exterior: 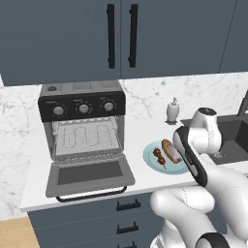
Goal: Pick up the kebab skewer and baguette bread, and place them inside the toaster oven. Close the toaster oven door and start by setting the timer.
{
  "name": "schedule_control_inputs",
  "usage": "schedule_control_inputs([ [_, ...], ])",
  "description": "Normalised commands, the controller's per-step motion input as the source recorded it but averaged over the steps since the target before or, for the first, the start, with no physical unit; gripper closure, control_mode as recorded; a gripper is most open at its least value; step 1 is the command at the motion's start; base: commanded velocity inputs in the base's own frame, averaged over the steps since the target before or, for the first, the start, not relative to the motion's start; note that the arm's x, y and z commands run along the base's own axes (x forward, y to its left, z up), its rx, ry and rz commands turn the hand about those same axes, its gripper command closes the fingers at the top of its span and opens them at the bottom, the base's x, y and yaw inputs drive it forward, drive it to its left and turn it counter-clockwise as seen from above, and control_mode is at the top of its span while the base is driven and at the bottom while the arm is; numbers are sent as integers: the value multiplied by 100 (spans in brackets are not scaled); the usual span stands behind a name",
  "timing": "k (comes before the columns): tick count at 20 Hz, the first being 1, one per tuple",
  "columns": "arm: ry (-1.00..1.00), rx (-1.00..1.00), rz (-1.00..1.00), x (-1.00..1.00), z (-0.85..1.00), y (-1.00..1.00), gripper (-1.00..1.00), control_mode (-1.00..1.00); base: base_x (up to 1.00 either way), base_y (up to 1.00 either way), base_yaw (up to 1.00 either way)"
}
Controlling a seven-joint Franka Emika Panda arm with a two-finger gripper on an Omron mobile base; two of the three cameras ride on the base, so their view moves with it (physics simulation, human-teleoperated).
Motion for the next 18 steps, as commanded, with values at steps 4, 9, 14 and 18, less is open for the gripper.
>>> schedule_control_inputs([
  [4, 4, -1, 0, 38, -29, -19, -100, -100, 0, 0, 0],
  [9, 2, 0, 0, 46, -10, 0, -100, -100, 0, 0, 0],
  [14, 5, 0, 0, 41, -22, 0, -100, -100, 0, 0, 0],
  [18, 6, 0, 0, 45, -25, 0, -100, -100, 0, 0, 0],
])
